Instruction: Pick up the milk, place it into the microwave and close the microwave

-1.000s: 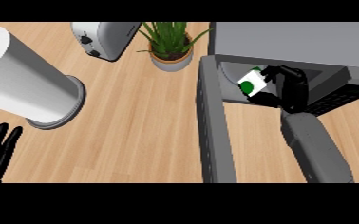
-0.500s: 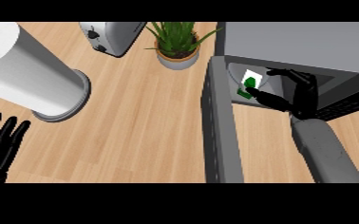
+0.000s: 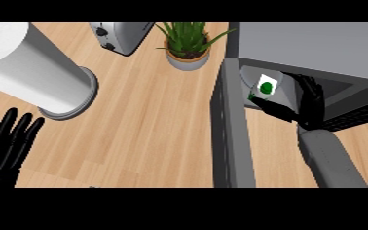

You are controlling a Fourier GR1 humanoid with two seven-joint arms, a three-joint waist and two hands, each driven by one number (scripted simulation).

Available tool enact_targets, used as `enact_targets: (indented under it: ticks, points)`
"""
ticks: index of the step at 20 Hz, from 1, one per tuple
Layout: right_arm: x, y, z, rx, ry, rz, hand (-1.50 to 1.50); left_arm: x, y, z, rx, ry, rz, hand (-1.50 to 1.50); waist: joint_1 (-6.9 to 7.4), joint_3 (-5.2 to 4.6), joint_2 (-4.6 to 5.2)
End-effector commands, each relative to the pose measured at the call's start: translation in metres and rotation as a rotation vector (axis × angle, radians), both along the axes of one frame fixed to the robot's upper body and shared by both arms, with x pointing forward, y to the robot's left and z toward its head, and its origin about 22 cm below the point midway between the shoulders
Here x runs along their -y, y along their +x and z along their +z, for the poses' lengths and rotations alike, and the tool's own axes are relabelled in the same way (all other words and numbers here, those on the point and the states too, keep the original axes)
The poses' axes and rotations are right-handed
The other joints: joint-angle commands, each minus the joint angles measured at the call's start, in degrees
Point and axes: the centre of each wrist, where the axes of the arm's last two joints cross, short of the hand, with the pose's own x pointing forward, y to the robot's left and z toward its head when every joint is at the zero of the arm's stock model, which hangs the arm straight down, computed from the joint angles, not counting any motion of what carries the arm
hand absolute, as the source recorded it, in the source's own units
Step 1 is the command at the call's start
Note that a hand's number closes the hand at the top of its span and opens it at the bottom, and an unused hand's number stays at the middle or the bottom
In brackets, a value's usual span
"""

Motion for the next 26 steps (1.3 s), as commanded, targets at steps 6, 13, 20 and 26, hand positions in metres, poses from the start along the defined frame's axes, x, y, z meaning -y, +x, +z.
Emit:
enact_targets:
  ticks: [6,13,20,26]
  points:
    - [-0.024,0.032,0.003,-0.25,0.146,-0.044,-1.5,0.01,0.009,0.002,-0.003,0.022,-0.033,-1.5,2.66,0.06,2.68]
    - [-0.02,0.034,0.001,-0.279,0.148,-0.061,-1.5,0.016,0.013,-0.001,-0.009,0.02,-0.041,-1.5,1.68,0.09,2.32]
    - [-0.02,0.037,-0.001,-0.339,0.137,-0.023,-1.5,0.026,0.016,-0.002,-0.014,0.02,-0.055,-1.5,0.56,0.11,2.02]
    - [-0.027,0.046,0.004,-0.37,0.178,0.022,-1.5,0.037,0.015,-0.006,-0.025,-0.004,-0.04,-1.5,-1.08,0.13,1.24]
